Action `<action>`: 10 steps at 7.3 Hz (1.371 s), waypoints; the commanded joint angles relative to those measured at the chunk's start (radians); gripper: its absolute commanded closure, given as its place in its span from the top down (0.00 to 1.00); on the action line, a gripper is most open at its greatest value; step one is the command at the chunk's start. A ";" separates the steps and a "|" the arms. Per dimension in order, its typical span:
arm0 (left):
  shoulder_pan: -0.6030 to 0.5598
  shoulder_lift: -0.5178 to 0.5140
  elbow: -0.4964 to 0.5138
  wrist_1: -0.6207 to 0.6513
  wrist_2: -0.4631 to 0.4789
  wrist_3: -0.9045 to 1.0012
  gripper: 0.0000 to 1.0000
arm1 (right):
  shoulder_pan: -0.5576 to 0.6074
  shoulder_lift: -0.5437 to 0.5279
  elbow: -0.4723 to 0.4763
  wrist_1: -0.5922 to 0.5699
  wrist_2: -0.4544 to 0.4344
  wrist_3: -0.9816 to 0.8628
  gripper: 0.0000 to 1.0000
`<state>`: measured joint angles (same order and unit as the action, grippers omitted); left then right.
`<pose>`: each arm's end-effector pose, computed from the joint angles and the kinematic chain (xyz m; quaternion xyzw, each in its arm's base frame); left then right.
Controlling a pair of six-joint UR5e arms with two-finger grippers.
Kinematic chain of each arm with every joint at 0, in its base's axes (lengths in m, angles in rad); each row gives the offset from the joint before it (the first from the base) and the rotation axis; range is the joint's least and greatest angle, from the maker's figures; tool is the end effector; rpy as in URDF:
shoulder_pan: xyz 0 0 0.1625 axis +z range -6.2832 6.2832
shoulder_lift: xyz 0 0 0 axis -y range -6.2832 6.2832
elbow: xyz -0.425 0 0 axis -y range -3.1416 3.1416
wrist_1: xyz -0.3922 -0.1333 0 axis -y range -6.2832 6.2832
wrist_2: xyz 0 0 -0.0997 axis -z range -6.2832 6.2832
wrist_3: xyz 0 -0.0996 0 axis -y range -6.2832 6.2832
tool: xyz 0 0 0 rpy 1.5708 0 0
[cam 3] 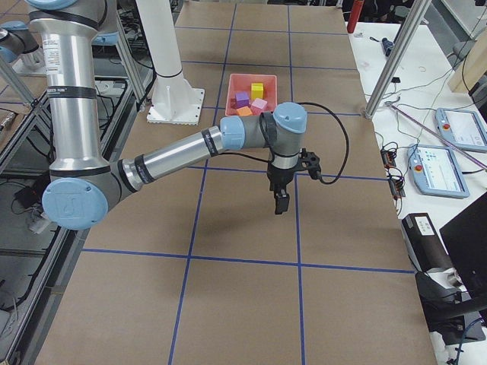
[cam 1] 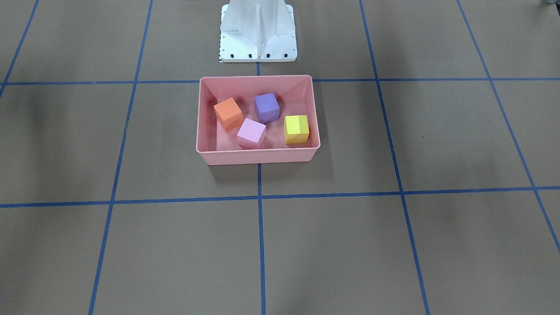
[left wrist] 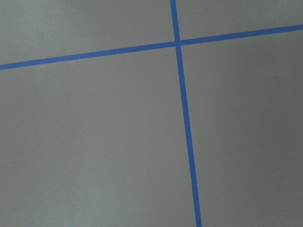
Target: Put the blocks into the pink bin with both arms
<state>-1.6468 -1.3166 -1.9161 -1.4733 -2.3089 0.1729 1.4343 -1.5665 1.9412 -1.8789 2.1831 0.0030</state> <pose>-0.0952 -0.3768 0.6125 0.0418 0.3583 0.0440 0.9316 0.0112 -0.4777 0.5186 0.0107 -0.3027 -0.0736 0.9502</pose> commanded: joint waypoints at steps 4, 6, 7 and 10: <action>0.001 0.002 -0.008 -0.022 -0.004 0.000 1.00 | 0.044 -0.233 -0.042 0.316 0.011 0.002 1.00; 0.001 0.002 -0.008 -0.024 -0.004 0.000 1.00 | 0.052 -0.250 -0.045 0.319 0.011 -0.001 1.00; 0.001 0.002 -0.008 -0.024 -0.004 0.000 1.00 | 0.060 -0.256 -0.045 0.319 0.011 -0.003 1.00; 0.001 0.002 -0.008 -0.024 -0.004 0.000 1.00 | 0.064 -0.256 -0.047 0.319 0.011 -0.001 1.00</action>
<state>-1.6460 -1.3146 -1.9236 -1.4971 -2.3143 0.1733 1.4976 -1.8218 1.8956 -1.5602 2.1936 0.0014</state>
